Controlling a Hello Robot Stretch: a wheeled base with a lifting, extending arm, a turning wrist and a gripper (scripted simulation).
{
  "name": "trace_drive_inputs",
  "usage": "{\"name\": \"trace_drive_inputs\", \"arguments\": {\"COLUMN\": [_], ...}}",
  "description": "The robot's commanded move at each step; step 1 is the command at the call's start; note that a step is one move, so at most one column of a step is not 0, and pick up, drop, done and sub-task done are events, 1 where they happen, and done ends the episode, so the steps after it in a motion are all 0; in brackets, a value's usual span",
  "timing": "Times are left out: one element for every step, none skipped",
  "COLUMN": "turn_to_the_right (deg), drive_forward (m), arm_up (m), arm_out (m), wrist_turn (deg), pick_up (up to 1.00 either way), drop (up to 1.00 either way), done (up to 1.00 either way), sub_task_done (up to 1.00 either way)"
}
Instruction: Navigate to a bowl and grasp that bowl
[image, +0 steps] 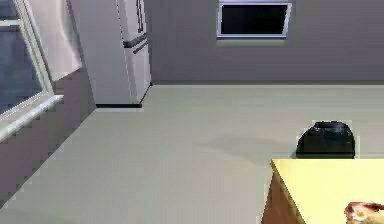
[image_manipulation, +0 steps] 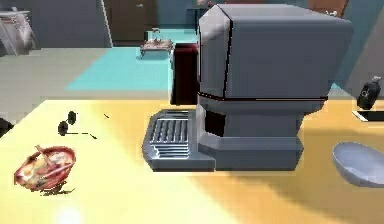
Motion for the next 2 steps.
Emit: {"name": "trace_drive_inputs", "arguments": {"turn_to_the_right": [-45.0,-42.0], "drive_forward": [0.0,0.0], "arm_up": [0.0,0.0], "arm_out": [0.0,0.0], "wrist_turn": [0.0,0.0], "pick_up": [0.0,0.0], "drop": [0.0,0.0], "done": [0.0,0.0], "sub_task_done": [0.0,0.0]}}
